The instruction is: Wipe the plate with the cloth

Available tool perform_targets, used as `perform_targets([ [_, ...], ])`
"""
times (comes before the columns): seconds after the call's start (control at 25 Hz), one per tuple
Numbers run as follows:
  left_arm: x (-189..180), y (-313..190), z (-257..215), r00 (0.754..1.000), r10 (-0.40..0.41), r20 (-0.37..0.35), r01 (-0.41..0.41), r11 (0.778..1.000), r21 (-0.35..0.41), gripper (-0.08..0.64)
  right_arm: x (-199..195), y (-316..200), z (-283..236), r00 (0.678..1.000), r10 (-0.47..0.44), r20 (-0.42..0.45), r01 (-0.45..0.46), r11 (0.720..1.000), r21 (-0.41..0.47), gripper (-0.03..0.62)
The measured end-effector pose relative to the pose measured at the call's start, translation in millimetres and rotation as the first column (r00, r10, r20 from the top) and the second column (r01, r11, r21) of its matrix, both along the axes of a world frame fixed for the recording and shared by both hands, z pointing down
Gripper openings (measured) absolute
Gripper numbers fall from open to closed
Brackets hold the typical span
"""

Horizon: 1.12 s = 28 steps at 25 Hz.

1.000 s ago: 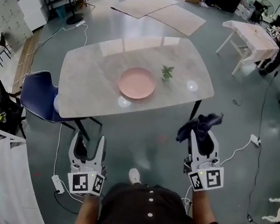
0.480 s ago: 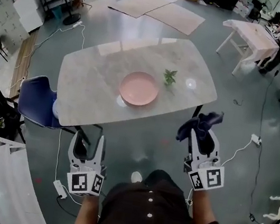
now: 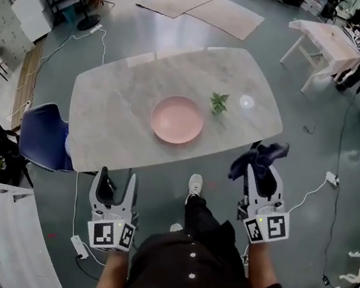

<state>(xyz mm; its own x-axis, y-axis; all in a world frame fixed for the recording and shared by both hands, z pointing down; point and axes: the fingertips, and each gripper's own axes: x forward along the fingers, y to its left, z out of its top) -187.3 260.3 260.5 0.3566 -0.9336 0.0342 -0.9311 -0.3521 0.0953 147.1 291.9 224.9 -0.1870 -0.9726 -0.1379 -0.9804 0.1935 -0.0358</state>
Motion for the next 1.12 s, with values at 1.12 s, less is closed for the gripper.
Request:
perform_targets([
  [1.12,85,-237,-32,0.994,-0.100,0.033,0.100,0.995,-0.006,0.328,59,-279,-20,0.985,-0.175,-0.007,0.175,0.985,0.006,0.138],
])
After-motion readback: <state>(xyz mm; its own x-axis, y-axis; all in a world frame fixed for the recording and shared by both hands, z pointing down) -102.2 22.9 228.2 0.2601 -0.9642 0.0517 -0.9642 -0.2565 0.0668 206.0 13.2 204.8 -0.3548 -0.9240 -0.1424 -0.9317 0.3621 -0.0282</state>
